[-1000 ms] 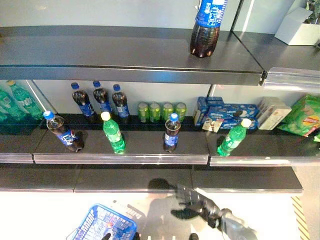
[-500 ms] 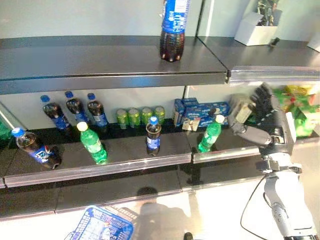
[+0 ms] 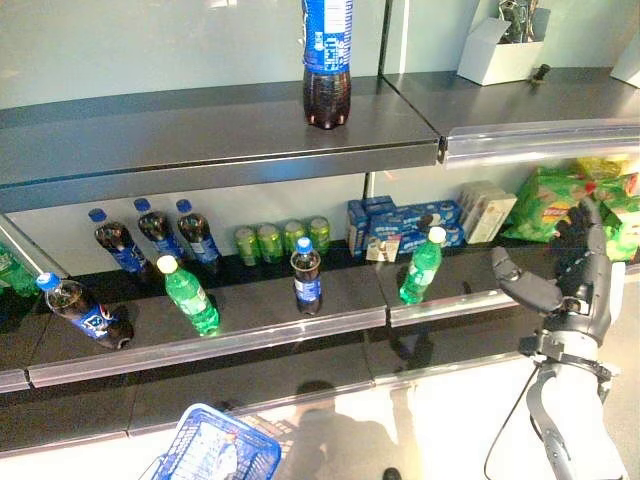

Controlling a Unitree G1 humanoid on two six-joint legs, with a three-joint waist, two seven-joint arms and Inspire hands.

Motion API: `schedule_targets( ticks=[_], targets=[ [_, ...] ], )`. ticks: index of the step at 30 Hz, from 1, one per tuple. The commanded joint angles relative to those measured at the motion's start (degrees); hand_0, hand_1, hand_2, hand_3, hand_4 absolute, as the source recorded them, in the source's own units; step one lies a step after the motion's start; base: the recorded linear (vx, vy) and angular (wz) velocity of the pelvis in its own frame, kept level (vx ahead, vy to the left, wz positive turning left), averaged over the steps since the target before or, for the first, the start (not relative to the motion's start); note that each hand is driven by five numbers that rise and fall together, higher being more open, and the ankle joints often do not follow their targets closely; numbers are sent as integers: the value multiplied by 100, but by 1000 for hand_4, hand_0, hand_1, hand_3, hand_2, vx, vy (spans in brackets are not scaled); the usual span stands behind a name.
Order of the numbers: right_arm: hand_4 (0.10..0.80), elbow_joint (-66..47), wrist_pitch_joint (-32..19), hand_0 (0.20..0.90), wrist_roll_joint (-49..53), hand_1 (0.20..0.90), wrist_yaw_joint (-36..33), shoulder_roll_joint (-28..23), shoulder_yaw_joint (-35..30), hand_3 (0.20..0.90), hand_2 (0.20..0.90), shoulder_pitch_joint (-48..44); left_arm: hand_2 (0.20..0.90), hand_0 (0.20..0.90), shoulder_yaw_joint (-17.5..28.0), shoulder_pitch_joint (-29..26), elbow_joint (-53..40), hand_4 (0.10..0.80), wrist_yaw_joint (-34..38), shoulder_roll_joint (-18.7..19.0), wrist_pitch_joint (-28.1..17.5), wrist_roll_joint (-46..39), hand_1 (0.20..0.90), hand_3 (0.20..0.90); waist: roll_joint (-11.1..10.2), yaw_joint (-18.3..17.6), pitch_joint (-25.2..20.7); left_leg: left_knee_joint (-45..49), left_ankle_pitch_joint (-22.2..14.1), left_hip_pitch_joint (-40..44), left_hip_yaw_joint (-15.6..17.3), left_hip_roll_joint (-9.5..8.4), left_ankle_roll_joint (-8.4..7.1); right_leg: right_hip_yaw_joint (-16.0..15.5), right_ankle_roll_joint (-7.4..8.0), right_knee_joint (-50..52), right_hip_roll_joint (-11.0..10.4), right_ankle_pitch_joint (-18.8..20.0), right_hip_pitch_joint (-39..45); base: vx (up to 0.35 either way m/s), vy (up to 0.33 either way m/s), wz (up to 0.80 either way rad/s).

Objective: Pick up the drink and place into the basket.

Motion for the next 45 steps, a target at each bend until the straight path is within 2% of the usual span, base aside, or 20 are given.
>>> schedule_targets(
  ticks=[1, 5, 10, 11, 17, 33, 39, 45],
  targets=[
    [800, -100, -505, 900, -294, 900, -422, -51, -87, 900, 900, -1177, 300, 300, -216, -505, -525, 100, 133, 160, -460, -34, 300, 200, -66, 245, 702, 1580, -709, -436, -418, 434, -78, 66, 101, 1131, -378, -200, -678, -116, -58, 10],
    [800, 412, -405, 900, -375, 900, -985, -78, 119, 900, 900, -1886, 300, 300, -470, -695, -698, 100, 280, 265, -424, -101, 300, 200, -8, 365, 1110, 1840, -736, -795, -606, 434, -71, 55, 82, 1346, -432, -224, -950, -91, -44, 13],
    [800, 816, -270, 900, -424, 900, -1365, -102, 170, 900, 900, -2515, 300, 300, -618, -845, -859, 100, 310, 313, -451, -245, 300, 200, 52, 415, 1439, 2084, -722, -1226, -774, 366, -43, 88, 60, 1493, -498, -179, -1289, -97, -14, 7],
    [800, 1009, -222, 900, -431, 900, -1569, -128, 160, 900, 900, -2866, 300, 300, -696, -947, -954, 100, 269, 343, -455, -302, 300, 200, 91, 441, 1638, 2181, -706, -1424, -840, 332, -26, 84, 48, 1565, -533, -150, -1457, -134, -11, 6],
    [800, 1345, -99, 900, -432, 900, -1938, -134, 234, 900, 900, -3548, 300, 300, -911, -1184, -1155, 100, 249, 371, -491, -354, 300, 200, 176, 490, 1980, 2272, -620, -1767, -983, 251, -10, 69, 17, 1667, -559, -116, -1728, -76, -22, 5],
    [800, 1675, 303, 900, -313, 900, -1472, -239, 479, 900, 900, -4379, 300, 300, -1087, -1389, -1391, 100, 166, 291, -501, -563, 300, 200, 425, 538, 2318, 2244, -431, -2073, -1019, 86, 15, 114, -87, 1720, -555, -134, -1983, -16, 15, 2],
    [800, 2071, 420, 900, -478, 900, -1817, -341, 423, 900, 900, -4612, 300, 300, -1113, -1442, -1373, 100, 174, 306, -474, -533, 300, 200, 480, 611, 2373, 2167, -351, -2064, -1013, 63, 2, 51, -101, 1728, -582, -157, -1943, 0, 0, 0],
    [800, 2976, 381, 900, -79, 900, -1969, -757, 387, 900, 900, -5057, 300, 300, -1188, -1458, -1372, 100, 122, 374, -401, -518, 300, 200, 561, 720, 2435, 2266, -297, -2139, -1080, 35, -5, -21, -136, 1779, -613, -184, -1948, 10, -3, 1]
  ],
)
